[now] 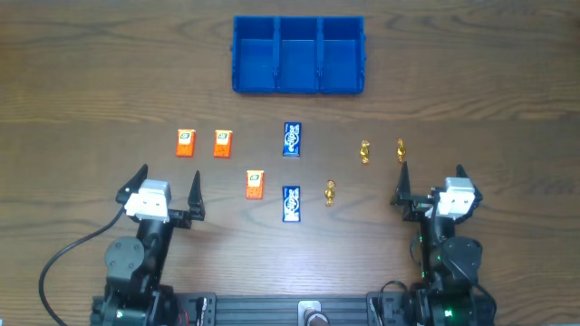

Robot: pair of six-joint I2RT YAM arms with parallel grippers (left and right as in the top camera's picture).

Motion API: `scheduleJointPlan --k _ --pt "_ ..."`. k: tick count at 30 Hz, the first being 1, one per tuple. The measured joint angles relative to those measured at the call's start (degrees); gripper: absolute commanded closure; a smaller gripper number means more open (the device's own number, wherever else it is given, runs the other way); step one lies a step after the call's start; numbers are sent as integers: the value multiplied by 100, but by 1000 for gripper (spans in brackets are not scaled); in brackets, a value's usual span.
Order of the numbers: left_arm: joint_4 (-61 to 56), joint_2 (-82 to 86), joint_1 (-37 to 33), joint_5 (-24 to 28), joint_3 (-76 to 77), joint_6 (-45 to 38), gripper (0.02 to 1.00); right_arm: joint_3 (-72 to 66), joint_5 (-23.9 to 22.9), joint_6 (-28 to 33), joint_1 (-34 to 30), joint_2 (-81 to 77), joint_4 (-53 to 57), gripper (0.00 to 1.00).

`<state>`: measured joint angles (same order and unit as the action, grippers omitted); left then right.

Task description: Sort Candies Into Trays

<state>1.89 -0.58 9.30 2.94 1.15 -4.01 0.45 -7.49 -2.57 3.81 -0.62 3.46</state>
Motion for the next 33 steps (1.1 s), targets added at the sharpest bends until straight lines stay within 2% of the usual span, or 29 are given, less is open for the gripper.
scheduleJointPlan --k 8,15,24,33 --pt "144 -417 24 -39 179 85 20 0 -2 2 0 0 0 3" --pt "975 -3021 -31 -358 2730 125 20 0 0 2 0 2 2 3" --pt "2802 -6813 -57 -505 5869 192 20 0 0 2 0 11 9 3" --pt "3073 -8966 -323 -323 6321 431 20 0 0 2 0 13 7 3"
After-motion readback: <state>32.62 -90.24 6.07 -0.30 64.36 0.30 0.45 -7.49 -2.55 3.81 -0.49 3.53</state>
